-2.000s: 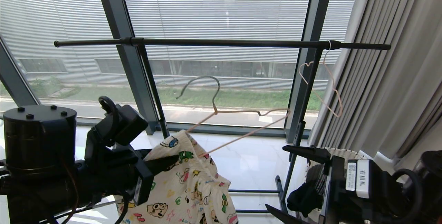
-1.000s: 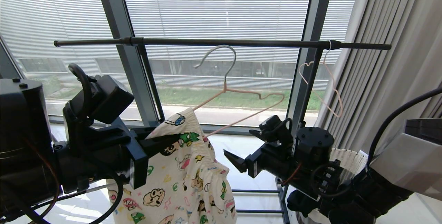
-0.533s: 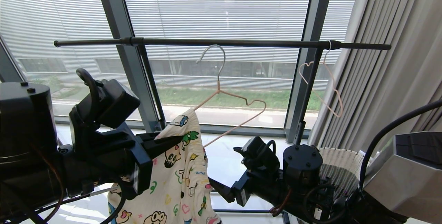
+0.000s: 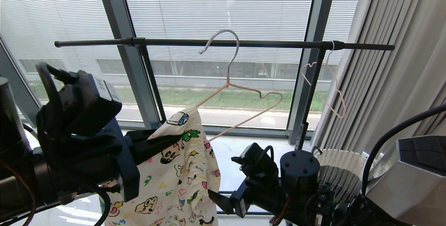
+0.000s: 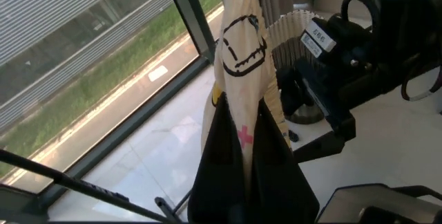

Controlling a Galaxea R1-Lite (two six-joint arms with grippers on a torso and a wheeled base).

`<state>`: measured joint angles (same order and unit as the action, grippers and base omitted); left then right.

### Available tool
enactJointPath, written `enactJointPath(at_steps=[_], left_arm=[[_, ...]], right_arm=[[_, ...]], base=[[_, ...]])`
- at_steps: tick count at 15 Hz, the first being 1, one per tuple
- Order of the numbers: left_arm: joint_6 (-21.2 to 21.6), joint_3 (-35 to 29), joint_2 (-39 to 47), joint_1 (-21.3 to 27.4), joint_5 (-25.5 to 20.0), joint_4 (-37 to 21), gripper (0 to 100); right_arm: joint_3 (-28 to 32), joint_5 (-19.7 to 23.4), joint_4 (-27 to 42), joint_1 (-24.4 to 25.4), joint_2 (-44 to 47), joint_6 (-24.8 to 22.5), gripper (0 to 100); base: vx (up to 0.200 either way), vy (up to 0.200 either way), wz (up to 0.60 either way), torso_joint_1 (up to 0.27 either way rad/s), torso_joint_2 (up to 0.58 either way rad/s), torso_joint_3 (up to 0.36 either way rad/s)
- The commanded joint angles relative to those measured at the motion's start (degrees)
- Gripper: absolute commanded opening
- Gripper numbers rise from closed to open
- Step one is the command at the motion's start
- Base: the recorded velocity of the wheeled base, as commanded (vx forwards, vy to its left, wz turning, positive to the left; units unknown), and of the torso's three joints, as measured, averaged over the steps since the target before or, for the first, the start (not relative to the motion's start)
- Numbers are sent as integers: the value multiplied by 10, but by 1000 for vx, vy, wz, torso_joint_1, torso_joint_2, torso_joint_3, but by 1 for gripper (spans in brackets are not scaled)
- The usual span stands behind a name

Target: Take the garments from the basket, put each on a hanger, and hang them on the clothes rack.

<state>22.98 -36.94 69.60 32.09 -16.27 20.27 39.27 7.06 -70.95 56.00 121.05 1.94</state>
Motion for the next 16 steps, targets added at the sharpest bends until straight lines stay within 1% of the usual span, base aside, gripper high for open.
enactJointPath(at_steps=[1,3,5,6,7,8,10,13,14,16], left_arm=[[9,-16,-9,19,-10,0,0],[10,-23,-7,34,-10,0,0],[10,-23,-5,33,-10,0,0],[10,-23,-6,32,-10,0,0],[9,-23,-7,25,-9,0,0],[9,-23,-9,17,-9,0,0],[9,-20,-16,9,-10,0,0],[9,-16,-19,7,-10,0,0],[9,-15,-19,8,-10,0,0],[9,-13,-20,7,-10,0,0]], right_arm=[[2,1,7,1,2,9,100],[0,-2,9,-2,12,17,100],[-3,-6,9,-18,14,23,100],[-3,-17,9,-27,14,25,100],[-6,-37,14,-40,14,25,100],[-18,-48,20,-53,13,25,100],[-38,-49,20,-80,4,25,100],[-40,-53,20,-118,-7,21,100],[-40,-53,20,-121,-7,20,0],[-42,-54,20,-121,-9,18,0]], base=[[0,0,0,0,0,0],[0,0,0,0,0,0],[0,0,0,0,0,0],[0,0,0,0,0,0],[0,0,0,0,0,0],[0,0,0,0,0,0],[0,0,0,0,0,0],[0,0,0,0,0,0],[0,0,0,0,0,0],[0,0,0,0,0,0]])
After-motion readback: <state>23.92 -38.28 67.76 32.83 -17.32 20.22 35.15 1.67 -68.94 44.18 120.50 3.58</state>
